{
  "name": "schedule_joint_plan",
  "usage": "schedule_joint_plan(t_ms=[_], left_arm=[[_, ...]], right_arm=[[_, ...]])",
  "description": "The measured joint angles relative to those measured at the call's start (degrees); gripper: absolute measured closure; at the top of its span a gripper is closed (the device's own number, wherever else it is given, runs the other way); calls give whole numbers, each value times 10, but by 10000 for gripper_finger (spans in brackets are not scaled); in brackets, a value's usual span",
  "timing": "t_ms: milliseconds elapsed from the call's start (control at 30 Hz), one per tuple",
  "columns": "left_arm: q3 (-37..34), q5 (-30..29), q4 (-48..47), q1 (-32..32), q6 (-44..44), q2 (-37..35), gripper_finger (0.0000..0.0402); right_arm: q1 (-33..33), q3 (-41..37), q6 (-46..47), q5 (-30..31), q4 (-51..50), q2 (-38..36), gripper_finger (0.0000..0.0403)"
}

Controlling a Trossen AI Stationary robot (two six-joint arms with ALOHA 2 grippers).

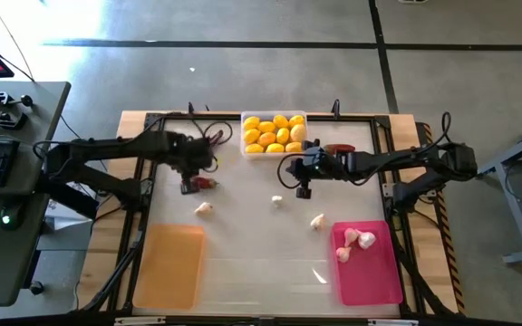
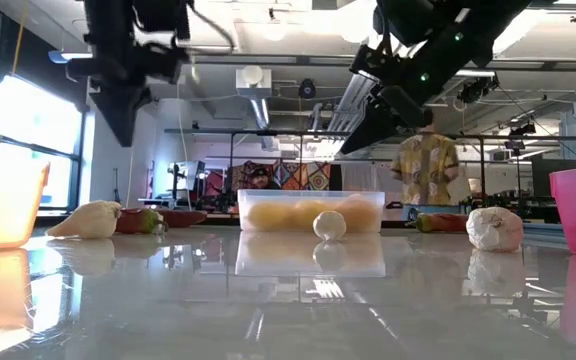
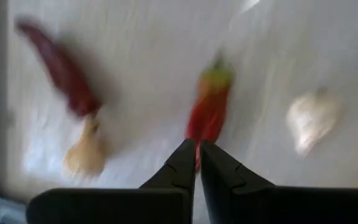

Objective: Sort produce into baskets
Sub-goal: Put the top left garlic into the pink bin

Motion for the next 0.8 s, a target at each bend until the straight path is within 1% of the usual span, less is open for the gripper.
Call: schedule_joint_plan(t_ms=[100,200,333,400,467,600,700,800], left_arm=[[29,-1,-59,56,41,30,392],[60,4,-89,108,100,71,392],[77,-38,-89,150,198,124,392],[80,-70,-89,159,220,154,390],[81,-89,-96,166,223,187,382],[80,-101,-105,170,203,253,340],[80,-125,-105,169,185,290,295],[79,-144,-93,173,177,305,242]], right_arm=[[0,0,-1,0,2,0,402],[0,0,-1,0,2,0,403],[0,0,0,0,2,0,403],[0,0,5,0,-1,0,403],[0,0,5,0,-4,0,403],[0,0,5,-1,-18,0,403],[0,0,5,-19,-26,0,403],[0,0,5,-30,-26,0,403]])
